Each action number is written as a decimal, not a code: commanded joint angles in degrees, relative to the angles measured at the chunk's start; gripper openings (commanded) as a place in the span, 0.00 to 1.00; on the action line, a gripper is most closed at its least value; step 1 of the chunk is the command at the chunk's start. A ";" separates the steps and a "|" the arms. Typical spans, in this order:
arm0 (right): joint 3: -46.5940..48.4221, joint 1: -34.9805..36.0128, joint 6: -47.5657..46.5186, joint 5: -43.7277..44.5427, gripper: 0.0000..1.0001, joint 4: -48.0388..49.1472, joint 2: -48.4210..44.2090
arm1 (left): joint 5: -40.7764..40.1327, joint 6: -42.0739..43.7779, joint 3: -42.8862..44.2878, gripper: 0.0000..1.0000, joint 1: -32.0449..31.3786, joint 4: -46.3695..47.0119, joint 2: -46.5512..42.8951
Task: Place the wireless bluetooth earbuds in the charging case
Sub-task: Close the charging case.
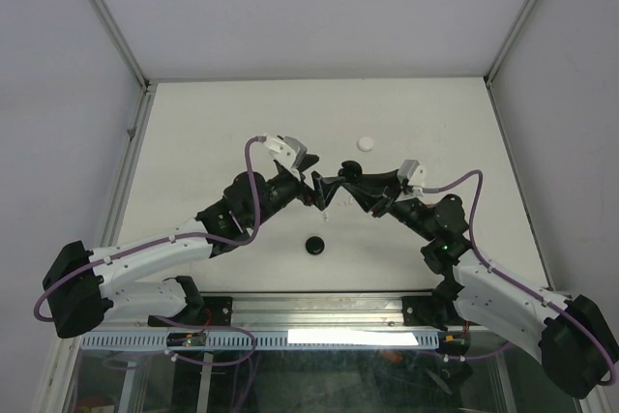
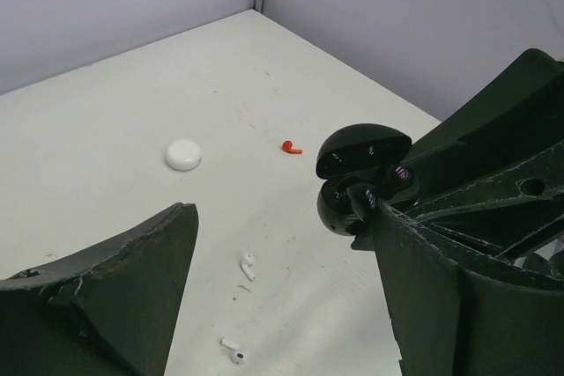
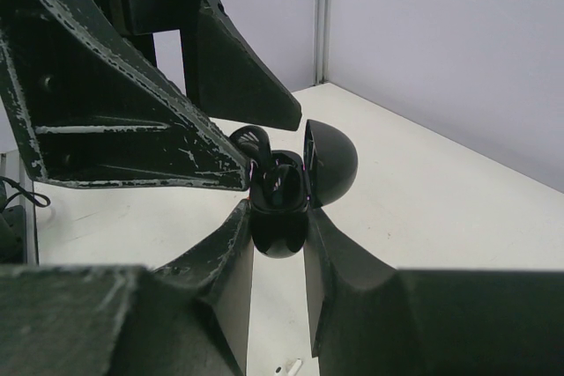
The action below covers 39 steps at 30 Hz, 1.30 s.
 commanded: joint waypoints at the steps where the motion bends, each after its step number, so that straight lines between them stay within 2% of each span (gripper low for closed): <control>1: 0.88 -0.03 -0.03 -0.92 0.00 3.30 -1.32 | -1.74 -0.73 -1.07 0.81 -0.51 1.14 -2.83; 8: 0.30 -0.07 1.22 -1.90 0.00 4.99 -0.84 | 2.40 -2.06 -2.58 0.82 2.07 0.89 -5.05; 16: 1.21 -0.17 2.20 -7.20 0.00 3.51 0.27 | 22.11 -7.83 -2.79 0.89 10.36 2.24 -7.08; 23: 3.16 -0.23 3.94 -12.20 0.00 3.73 2.09 | 37.76 -16.96 -0.57 0.93 15.78 3.62 -5.46; 31: 3.83 -0.32 7.81 -14.32 0.00 8.43 4.63 | 51.70 -25.03 2.24 0.89 18.08 5.09 1.73; 39: 4.66 -0.33 11.34 -16.69 0.00 11.56 7.35 | 58.22 -30.54 2.28 0.82 18.26 13.67 5.53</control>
